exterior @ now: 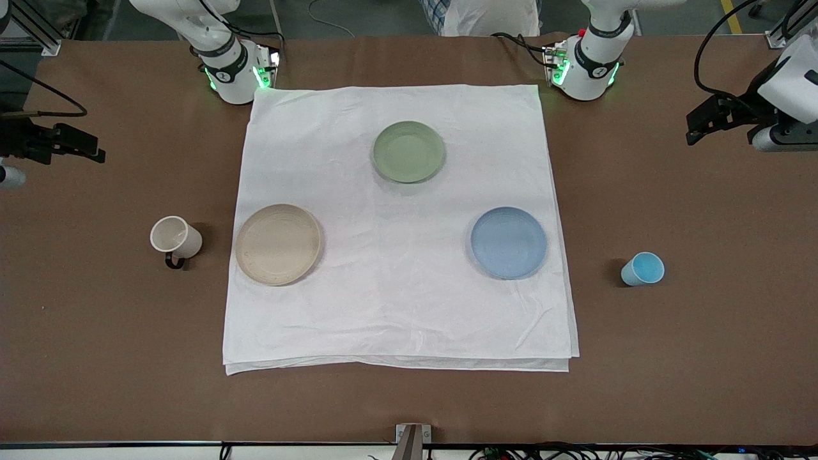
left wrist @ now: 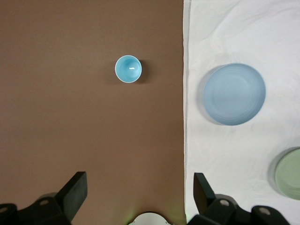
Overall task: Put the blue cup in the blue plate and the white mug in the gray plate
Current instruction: 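Reach the left gripper to the blue cup while the right gripper reaches the mug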
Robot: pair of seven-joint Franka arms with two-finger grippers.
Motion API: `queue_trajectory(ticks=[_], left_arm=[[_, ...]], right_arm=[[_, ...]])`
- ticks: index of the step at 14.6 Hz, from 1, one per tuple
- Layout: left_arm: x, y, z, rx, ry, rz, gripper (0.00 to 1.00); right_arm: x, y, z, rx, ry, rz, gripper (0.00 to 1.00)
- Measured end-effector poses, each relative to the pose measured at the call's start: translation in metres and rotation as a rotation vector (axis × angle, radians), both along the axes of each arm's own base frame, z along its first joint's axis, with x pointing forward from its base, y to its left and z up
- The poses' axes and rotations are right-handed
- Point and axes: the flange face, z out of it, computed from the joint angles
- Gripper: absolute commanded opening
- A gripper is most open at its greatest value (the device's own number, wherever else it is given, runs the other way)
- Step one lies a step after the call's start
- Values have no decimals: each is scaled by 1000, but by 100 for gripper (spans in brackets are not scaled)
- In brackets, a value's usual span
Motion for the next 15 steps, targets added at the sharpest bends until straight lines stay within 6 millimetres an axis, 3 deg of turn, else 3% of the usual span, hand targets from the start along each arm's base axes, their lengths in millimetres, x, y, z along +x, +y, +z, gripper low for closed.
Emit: queue_trajectory(ticks=[4,7,10,15], left_arm=[[1,3,-2,0,4,6,100],[14,6,-20,2,36,13,100],[46,23,-67,3,71,44,100],[96,58,-175,-5,63,97,100]], right_arm=[[-24,-6,18,4,-36,-12,100],[-40,-4,28,7,-59,-8,100],[-45,1,29,7,-66,2,100],[-44,9,32,7,-84,63,100]])
